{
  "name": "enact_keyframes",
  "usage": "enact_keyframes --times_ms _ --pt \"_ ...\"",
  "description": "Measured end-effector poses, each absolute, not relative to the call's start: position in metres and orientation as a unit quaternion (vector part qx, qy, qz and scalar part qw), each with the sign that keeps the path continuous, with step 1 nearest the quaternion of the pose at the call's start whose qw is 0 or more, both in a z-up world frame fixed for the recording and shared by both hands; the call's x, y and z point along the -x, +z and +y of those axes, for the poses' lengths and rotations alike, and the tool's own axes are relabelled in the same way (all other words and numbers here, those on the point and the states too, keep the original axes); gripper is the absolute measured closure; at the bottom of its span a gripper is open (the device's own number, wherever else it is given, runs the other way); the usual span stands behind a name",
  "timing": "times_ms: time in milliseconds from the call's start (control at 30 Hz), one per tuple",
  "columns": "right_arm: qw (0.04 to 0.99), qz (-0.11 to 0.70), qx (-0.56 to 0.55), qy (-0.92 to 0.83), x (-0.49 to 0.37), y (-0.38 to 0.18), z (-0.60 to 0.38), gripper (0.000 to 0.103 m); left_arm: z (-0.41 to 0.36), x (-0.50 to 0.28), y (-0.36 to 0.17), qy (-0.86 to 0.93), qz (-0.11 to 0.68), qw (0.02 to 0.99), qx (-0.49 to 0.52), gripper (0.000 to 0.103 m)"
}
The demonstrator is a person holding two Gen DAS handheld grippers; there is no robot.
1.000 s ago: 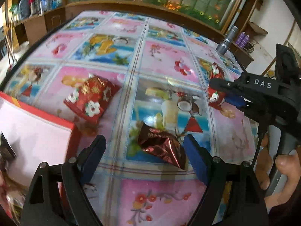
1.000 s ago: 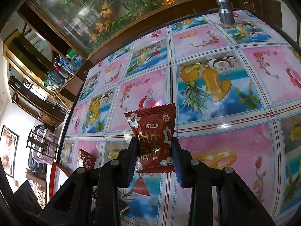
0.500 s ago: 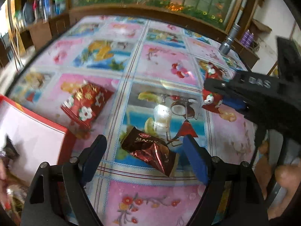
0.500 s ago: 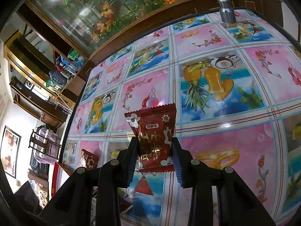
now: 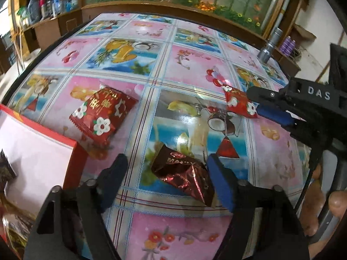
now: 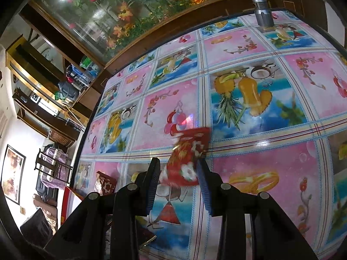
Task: Organize snacks
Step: 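Grasp the dark red chocolate wrapper with the left tool while the right tool holds its candy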
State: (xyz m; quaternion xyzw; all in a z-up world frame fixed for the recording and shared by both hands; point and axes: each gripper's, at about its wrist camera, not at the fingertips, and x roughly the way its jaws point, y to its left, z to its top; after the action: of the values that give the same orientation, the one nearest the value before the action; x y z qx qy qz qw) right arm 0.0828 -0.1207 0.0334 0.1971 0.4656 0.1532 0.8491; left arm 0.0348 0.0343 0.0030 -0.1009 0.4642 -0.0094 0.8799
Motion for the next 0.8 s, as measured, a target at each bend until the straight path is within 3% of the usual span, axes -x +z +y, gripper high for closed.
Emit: enact_keyframes --times_ms 100,467,533,633,800 --pt "0.847 0.469 -0.197 0.152 -0.083 0.032 -0.119 0.066 0.028 -0.034 0.003 -0.021 0.461 0.884 0.073 0.055" --pt "0.809 0.483 -0.289 0.168 -0.099 0.013 -0.147 0.064 0.001 -0.026 0.008 -0.089 0.438 0.894 0.006 0.060" --pt "0.819 0.478 -0.269 0.169 -0.100 0.016 -0.139 0.061 -0.003 -0.024 0.009 -0.093 0.434 0.896 -0.012 0.060" --pt "0.847 0.467 -0.208 0.145 -0.100 0.020 -0.117 0.047 -0.007 -0.019 0.010 -0.103 0.432 0.895 -0.025 0.060" --pt "0.875 0.463 -0.080 0.115 -0.096 0.020 -0.083 0.046 -0.008 -0.005 0.012 -0.116 0.425 0.897 -0.035 0.062"
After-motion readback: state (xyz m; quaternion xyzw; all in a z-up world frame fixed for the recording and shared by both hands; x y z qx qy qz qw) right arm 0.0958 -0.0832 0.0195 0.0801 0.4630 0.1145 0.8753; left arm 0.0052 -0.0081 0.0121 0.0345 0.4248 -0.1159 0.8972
